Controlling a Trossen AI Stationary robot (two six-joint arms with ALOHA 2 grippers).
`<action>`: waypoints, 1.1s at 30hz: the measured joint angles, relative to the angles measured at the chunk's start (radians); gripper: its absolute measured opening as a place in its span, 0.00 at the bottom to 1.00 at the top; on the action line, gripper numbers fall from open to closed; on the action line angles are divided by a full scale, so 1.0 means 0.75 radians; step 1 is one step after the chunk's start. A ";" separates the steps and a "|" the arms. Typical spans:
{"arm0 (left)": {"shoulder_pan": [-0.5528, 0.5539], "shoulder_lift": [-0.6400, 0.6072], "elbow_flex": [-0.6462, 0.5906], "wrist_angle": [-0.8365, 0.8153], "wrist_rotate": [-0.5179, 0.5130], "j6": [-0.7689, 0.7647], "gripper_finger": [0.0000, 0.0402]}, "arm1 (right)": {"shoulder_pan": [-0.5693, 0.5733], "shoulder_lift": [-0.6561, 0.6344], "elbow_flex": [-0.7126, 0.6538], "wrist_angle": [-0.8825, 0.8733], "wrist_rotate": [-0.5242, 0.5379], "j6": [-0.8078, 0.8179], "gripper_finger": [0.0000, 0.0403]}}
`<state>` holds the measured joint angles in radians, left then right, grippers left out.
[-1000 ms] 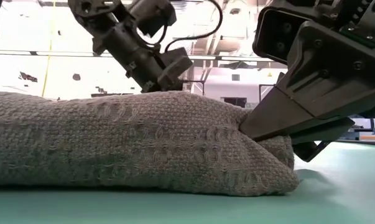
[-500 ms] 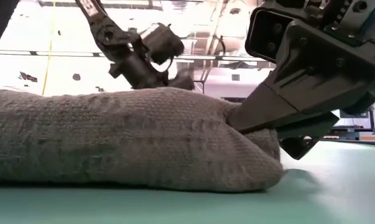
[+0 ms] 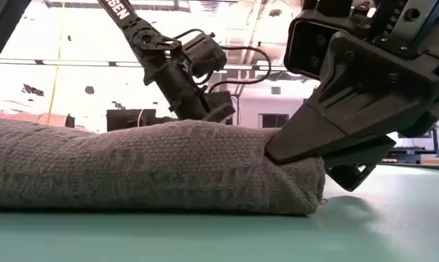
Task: Roll towel
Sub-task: Roll the gray towel
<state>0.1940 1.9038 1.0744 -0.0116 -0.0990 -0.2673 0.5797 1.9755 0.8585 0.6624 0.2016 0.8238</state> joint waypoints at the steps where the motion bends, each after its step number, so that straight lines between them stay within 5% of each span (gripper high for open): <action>1: -0.008 0.000 0.012 -0.027 0.050 0.025 0.00 | 0.000 0.000 0.000 0.002 0.000 0.000 0.07; 7: -0.137 -0.136 -0.019 -0.123 0.138 0.068 0.00 | -0.001 0.000 0.001 0.021 -0.002 0.019 0.07; 15: -0.503 -0.417 -0.440 0.104 0.143 -0.056 0.00 | 0.003 0.000 0.001 0.043 0.006 0.000 0.07; 22: -0.698 -0.400 -0.710 0.414 0.113 -0.258 0.00 | 0.000 0.000 0.001 0.087 0.009 0.063 0.07; 33: -0.912 -0.400 -0.754 0.510 0.101 -0.290 0.00 | -0.013 0.000 0.001 0.076 0.010 0.295 0.07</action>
<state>-0.4901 1.6039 0.5087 0.3706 -0.0235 -0.4847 0.5702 1.9755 0.8593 0.7194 0.2089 1.0449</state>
